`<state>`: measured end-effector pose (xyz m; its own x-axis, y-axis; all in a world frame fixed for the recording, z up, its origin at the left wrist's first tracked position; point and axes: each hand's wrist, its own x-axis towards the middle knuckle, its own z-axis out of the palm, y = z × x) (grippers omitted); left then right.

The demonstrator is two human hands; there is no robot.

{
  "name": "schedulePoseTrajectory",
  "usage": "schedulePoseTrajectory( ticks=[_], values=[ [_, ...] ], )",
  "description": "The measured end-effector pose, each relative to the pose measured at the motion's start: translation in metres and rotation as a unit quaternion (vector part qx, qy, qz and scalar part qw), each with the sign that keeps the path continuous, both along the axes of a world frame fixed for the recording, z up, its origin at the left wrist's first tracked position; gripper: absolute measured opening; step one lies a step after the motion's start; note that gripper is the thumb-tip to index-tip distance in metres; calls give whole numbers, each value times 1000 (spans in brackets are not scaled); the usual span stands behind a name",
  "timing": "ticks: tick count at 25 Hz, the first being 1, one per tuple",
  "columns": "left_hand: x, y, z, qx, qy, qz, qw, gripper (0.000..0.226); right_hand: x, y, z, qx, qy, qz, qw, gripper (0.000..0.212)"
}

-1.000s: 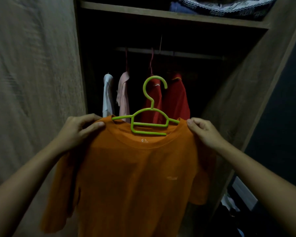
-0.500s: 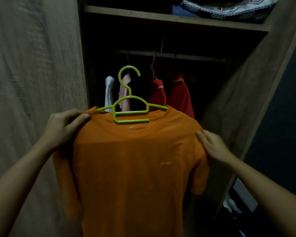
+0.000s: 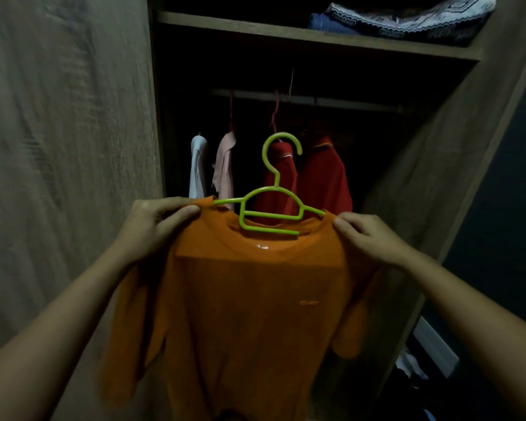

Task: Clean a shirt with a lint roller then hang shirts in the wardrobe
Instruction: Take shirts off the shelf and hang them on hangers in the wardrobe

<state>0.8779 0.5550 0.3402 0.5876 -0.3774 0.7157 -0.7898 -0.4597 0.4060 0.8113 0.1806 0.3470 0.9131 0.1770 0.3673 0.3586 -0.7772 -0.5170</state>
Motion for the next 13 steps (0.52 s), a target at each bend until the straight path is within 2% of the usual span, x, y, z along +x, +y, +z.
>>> schedulePoseTrajectory(
  ticks=[4, 7, 9, 10, 11, 13],
  values=[
    [9, 7, 0, -60, 108, -58, 991, 23, -2, -8, -5, 101, -42, -11, 994, 33],
    [8, 13, 9, 28, 161, -64, 984, 30, -4, -13, 2, 128, -38, -25, 991, 34],
    [-1, 2, 14, 98, 115, -42, 988, 15, 0, -15, 4, 66, -57, -91, 992, 21],
    [-8, -9, 15, 118, 76, -33, 990, 17, 2, -16, 3, 28, -84, -136, 987, 13],
    [-15, -23, 13, 121, 47, -26, 991, 21, 3, -13, 2, 2, -121, -165, 979, 19],
    [-27, -56, 6, 113, 33, -10, 993, 18, -1, 4, -4, 35, -152, -182, 971, 21]
  ],
)
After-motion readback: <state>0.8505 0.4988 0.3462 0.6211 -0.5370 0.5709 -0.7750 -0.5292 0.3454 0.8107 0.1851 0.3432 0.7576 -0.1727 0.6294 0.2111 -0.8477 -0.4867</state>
